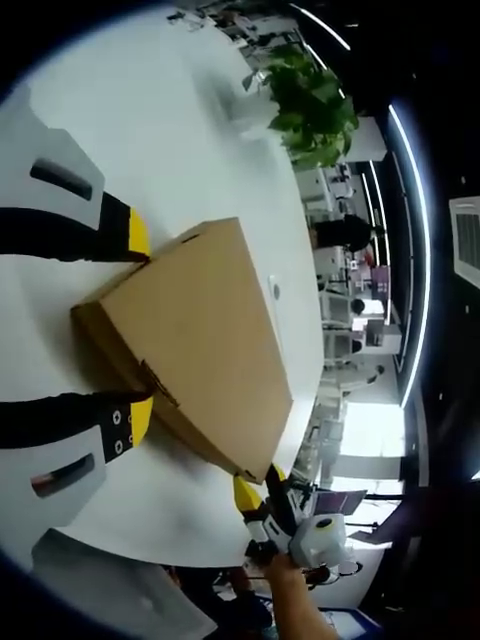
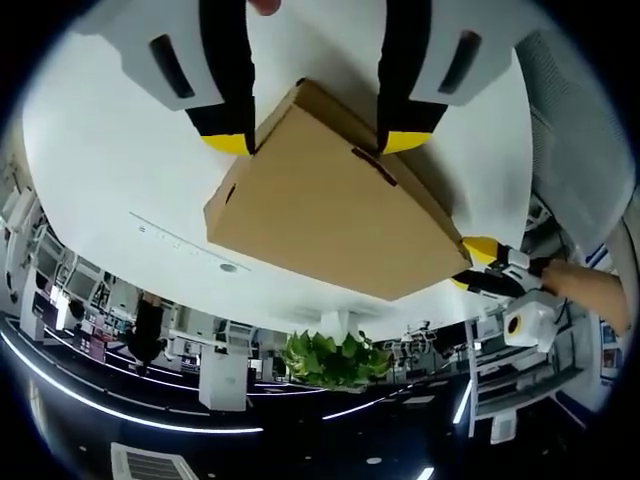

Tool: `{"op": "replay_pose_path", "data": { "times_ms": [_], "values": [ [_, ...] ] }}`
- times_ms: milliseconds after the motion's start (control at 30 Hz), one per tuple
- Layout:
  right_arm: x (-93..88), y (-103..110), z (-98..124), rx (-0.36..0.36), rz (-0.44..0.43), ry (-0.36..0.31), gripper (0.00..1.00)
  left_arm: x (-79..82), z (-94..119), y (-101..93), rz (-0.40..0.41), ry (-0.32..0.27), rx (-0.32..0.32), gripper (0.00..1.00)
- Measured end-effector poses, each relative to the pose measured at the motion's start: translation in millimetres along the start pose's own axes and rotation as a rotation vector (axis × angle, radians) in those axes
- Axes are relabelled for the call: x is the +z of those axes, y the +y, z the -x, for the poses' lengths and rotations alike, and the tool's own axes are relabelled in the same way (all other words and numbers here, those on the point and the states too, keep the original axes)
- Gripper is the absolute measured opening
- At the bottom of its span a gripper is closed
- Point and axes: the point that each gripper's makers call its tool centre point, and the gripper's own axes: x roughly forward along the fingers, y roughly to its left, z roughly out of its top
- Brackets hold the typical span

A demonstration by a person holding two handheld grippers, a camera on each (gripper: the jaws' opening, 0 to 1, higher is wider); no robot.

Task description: Operate the shoe box by opening the lid, removing the specified soft item, and placing it in the target area until the item is outside and the box remains undamaged.

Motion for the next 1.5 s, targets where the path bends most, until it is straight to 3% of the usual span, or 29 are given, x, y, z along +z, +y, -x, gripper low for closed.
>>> {"op": "replay_pose_path", "data": {
  "times_ms": [800,1500],
  "values": [
    [0.4,39,0,-0.021,-0.014,0.025,0.42,-13.5,22,22.0,-0.024,0.041,-0.059,0.50],
    [2.6,74,-3,-0.009,-0.017,0.035,0.40,-27.8,47,36.3,-0.018,0.059,-0.065,0.49]
  ]
}}
